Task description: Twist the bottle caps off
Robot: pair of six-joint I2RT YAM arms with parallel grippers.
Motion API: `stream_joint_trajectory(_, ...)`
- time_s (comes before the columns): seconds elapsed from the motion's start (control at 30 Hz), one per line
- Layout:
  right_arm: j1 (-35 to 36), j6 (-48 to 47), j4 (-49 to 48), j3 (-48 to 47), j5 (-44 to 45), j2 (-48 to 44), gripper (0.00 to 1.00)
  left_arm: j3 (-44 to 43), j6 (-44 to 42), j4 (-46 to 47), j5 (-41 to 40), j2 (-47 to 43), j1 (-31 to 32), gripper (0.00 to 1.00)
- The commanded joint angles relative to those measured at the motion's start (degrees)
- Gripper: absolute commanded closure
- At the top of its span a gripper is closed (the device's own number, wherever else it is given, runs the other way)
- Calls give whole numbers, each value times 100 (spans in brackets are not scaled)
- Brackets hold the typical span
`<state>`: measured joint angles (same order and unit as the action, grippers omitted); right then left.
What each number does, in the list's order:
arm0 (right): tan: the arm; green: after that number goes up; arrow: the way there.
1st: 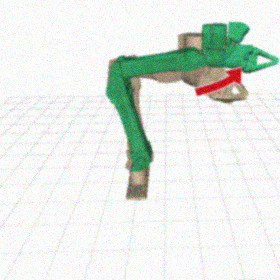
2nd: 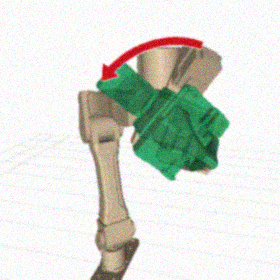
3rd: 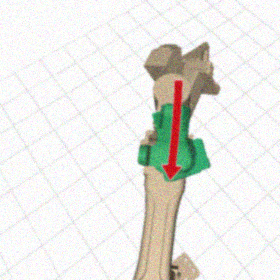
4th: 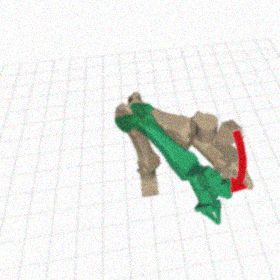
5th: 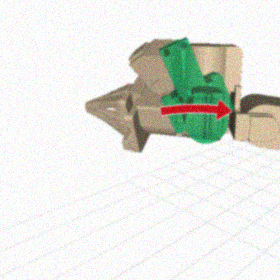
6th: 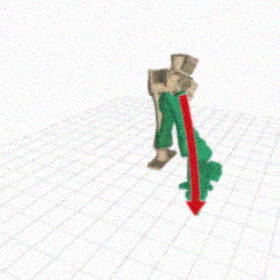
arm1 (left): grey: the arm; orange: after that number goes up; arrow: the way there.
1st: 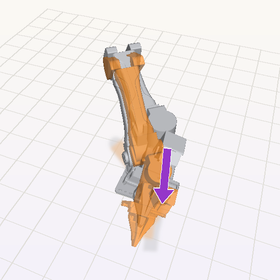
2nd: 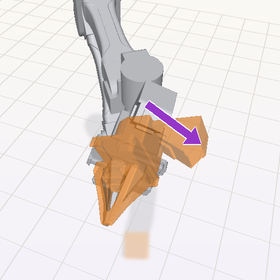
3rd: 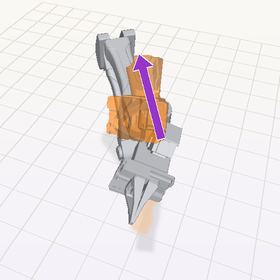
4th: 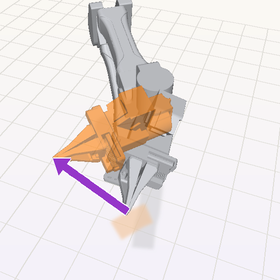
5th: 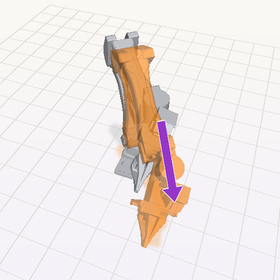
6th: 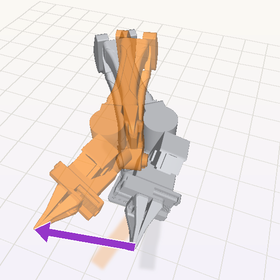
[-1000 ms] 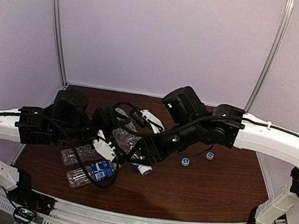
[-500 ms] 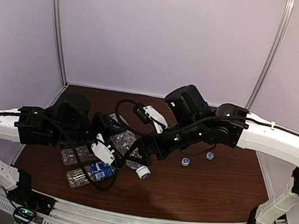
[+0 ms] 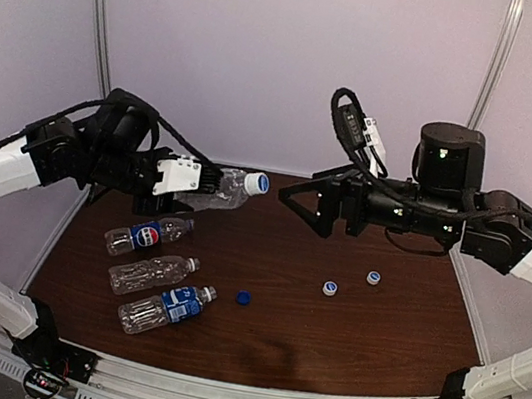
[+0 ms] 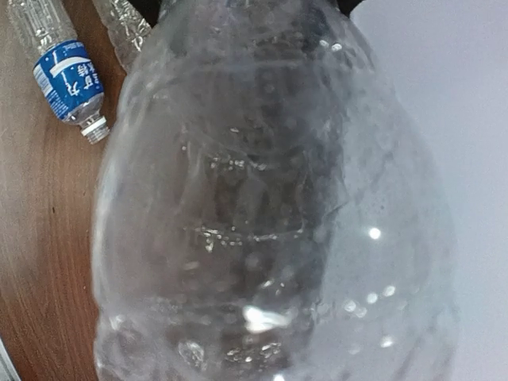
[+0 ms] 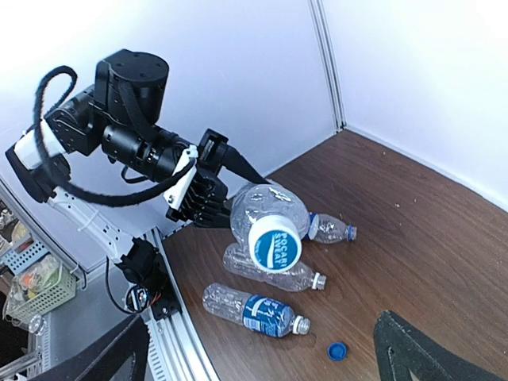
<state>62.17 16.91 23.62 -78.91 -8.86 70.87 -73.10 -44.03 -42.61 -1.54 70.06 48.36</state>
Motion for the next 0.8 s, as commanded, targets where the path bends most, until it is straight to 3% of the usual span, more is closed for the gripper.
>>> stream_joint_trajectory(0.0, -82, 37, -580, -144, 34, 279, 2, -125, 1442, -408, 1294, -42, -312, 58)
stream_joint_trajectory(0.27, -73, 391, 585, -1438, 61, 1294, 32, 236, 1467, 52, 1128, -129, -380, 59)
stream_joint_trajectory(0.57, -74, 480, 351, -1386, -282, 1367, 29, 75, 1256, 155, 879, 2, -380, 60)
stream_joint_trajectory(0.77, -147, 580, 500, -1503, -4, 1535, 35, 73, 1130, 161, 792, -27, -384, 60)
